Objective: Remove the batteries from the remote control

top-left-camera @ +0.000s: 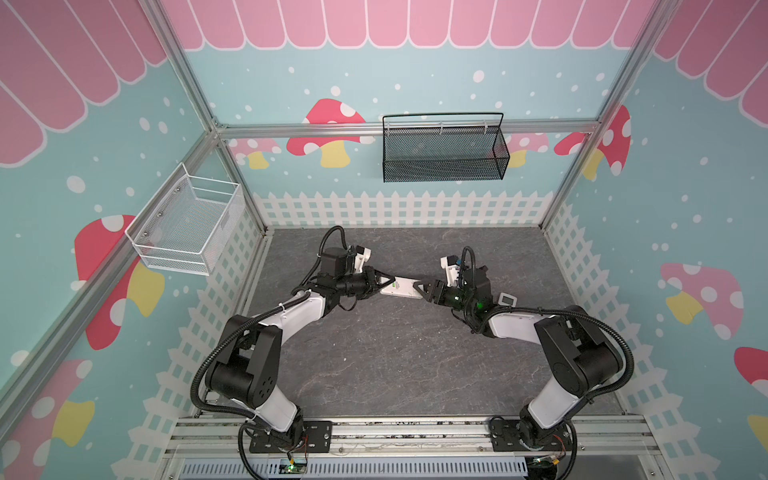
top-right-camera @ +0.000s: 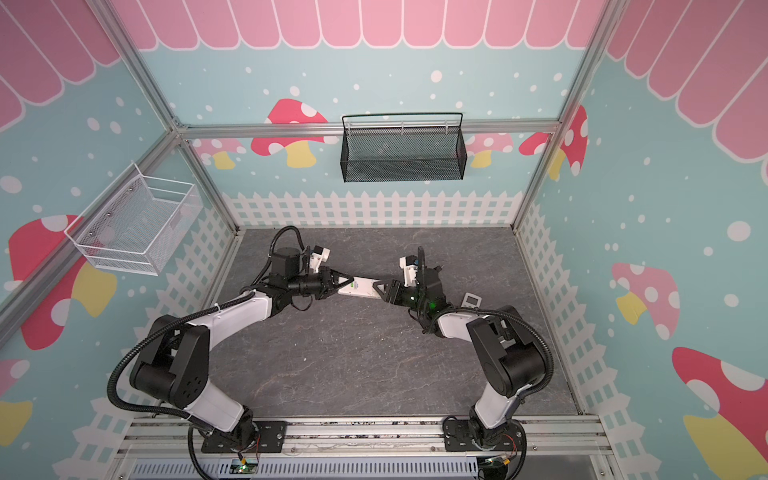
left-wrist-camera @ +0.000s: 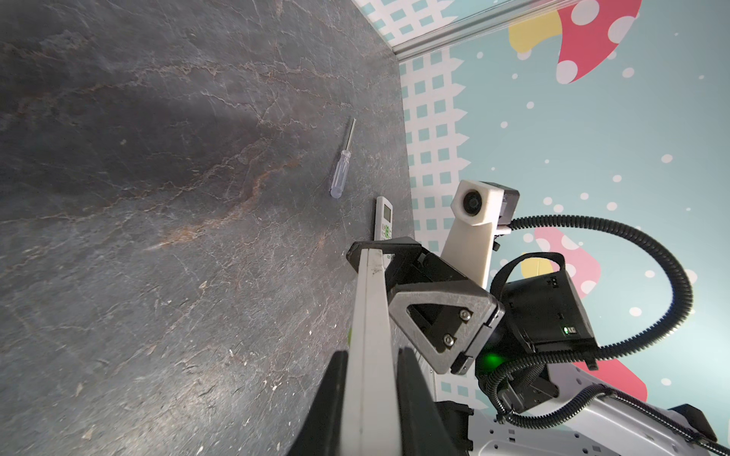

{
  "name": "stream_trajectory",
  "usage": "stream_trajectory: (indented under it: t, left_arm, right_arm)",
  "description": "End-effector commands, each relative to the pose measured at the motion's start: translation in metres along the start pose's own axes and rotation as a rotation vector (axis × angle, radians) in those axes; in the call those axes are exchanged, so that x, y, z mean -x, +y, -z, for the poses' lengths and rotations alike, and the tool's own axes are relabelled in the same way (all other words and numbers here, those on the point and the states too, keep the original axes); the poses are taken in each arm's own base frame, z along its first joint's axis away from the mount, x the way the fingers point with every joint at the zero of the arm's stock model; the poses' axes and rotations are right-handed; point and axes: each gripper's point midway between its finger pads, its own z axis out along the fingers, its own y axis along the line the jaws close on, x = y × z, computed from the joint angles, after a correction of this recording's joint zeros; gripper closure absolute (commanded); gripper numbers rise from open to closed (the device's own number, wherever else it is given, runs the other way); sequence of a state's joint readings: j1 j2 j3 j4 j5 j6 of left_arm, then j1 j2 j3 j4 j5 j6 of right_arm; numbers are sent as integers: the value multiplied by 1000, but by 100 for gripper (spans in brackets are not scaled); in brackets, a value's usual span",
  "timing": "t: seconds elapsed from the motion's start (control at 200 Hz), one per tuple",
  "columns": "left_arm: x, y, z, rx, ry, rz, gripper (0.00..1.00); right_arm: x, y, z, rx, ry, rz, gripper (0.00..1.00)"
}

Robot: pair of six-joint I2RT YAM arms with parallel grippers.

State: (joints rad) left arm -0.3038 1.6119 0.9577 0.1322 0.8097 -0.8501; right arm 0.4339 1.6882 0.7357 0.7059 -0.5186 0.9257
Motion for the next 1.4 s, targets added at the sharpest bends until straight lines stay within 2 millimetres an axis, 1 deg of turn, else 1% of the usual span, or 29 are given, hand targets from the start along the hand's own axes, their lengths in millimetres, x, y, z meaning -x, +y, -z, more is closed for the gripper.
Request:
stream_trajectory:
  t: [0.0, 0.13, 0.21, 0.26, 0.375, 0.46, 0.565, 0.69, 0.735, 0.77, 0.805, 0.901, 0.951, 0.996, 1.081, 1.121, 1.176, 1.261, 1.396]
  left_arm:
    - [7, -24, -1, -63, 1, -64, 100]
    - [6, -22, -3, -52, 6, -65, 100]
    - [5, -21, -4, -58, 7, -63, 100]
    - [7, -22, -4, -58, 7, -63, 100]
    - [7, -23, -6, -55, 13, -65, 100]
    - [7, -23, -5, -58, 12, -67, 100]
    - [8, -24, -4, -50, 14, -71, 100]
    - [10, -25, -3, -56, 8, -78, 100]
    - [11, -25, -2, -55, 8, -77, 100]
    - [11, -25, -3, -50, 9, -75, 100]
    - [11, -25, -3, -49, 8, -79, 100]
    - [11, -26, -2, -65, 4, -86, 100]
    - [11, -29, -1, -80, 7, -92, 100]
    - [10, -31, -1, -87, 14, -96, 100]
    - [8, -34, -1, -108, 16, -117, 100]
    - [9, -35, -1, -118, 11, -122, 100]
    - [8, -38, -1, -132, 13, -125, 100]
    - [7, -40, -1, -140, 20, -131, 100]
    - [5, -43, -1, -161, 21, -152, 100]
  right_arm:
    - [-8, -3, -9, 8, 30, -27, 47]
    - [-13, 4, -13, 22, 49, -5, 48]
    - [-19, 2, -17, 8, 73, 5, 49]
    - [-23, 1, -18, 6, 86, -2, 51]
    - [-23, -1, -15, -7, 78, 13, 56]
    - [-25, -8, -15, -38, 84, 20, 59]
    - [-25, -8, -12, -43, 82, 21, 63]
    - [-28, -12, -10, -58, 86, 20, 68]
    - [-28, -10, -10, -49, 88, 15, 70]
    - [-29, -8, -9, -41, 91, 12, 70]
    - [-28, -6, -9, -29, 90, 10, 67]
    - [-30, 1, -10, 7, 100, -7, 55]
    - [-32, 3, -10, 27, 111, -21, 50]
    - [-33, 6, -10, 41, 116, -33, 48]
    - [-34, 8, -8, 67, 109, -45, 48]
    - [-36, 8, -9, 68, 112, -47, 50]
    - [-38, 6, -10, 68, 119, -56, 55]
    - [-36, 12, -10, 99, 116, -61, 61]
    - [-37, 17, -11, 137, 121, -68, 68]
